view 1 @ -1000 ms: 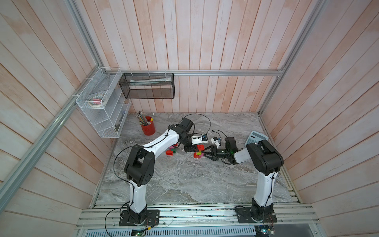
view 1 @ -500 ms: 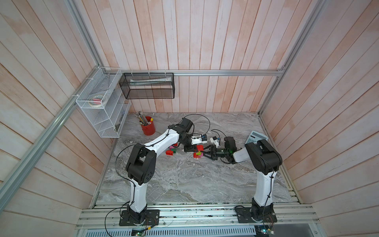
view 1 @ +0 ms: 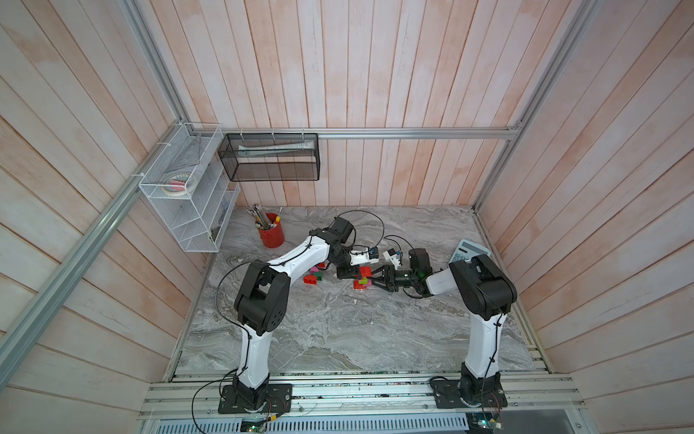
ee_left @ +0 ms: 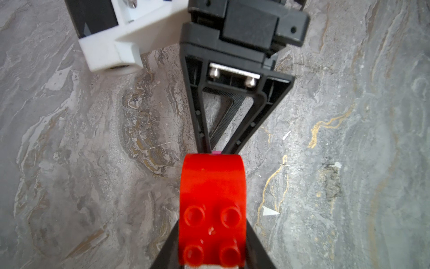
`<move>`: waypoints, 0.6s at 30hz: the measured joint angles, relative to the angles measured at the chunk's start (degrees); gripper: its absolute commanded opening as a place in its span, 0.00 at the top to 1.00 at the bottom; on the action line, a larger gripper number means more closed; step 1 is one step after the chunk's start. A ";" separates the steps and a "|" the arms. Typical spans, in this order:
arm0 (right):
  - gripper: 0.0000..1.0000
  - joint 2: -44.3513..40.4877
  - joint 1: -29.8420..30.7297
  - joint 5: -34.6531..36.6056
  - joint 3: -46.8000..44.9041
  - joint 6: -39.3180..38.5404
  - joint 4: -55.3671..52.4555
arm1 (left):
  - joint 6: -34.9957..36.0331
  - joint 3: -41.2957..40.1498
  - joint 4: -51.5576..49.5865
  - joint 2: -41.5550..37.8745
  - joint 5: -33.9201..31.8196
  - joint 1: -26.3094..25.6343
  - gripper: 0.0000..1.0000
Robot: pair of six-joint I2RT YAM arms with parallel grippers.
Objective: Assemble the letter s with lego
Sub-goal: Assemble the lego brick with the lego brick.
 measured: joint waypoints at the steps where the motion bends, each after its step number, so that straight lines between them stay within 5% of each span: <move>1: 0.40 0.00 0.00 0.00 0.00 -0.07 0.00 | 0.00 0.00 0.00 0.00 -0.02 0.00 0.71; 18: 0.41 0.00 0.00 0.00 0.00 -0.13 0.04 | -1.09 0.24 0.02 0.28 -0.50 -0.35 0.72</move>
